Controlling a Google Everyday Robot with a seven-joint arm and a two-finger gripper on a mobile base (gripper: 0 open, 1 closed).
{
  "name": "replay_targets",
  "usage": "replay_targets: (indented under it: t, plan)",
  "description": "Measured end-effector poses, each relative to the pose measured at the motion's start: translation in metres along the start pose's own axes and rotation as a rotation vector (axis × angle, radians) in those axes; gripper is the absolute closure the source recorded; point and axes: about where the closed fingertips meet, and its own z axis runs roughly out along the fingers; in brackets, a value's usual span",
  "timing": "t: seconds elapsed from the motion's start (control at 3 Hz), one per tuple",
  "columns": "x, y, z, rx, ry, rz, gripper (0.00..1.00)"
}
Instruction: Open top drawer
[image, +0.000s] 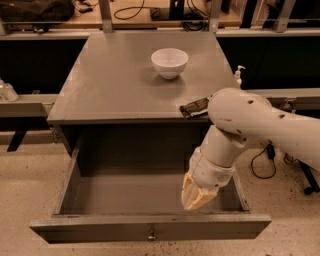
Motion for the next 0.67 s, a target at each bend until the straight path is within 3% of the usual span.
replay_targets:
  t: [0.33, 0.67]
  plan:
    - [-0.010, -0.008, -0.052, 0.158, -0.057, -0.060, 1.00]
    - [-0.017, -0.009, -0.108, 0.377, -0.138, -0.144, 0.82]
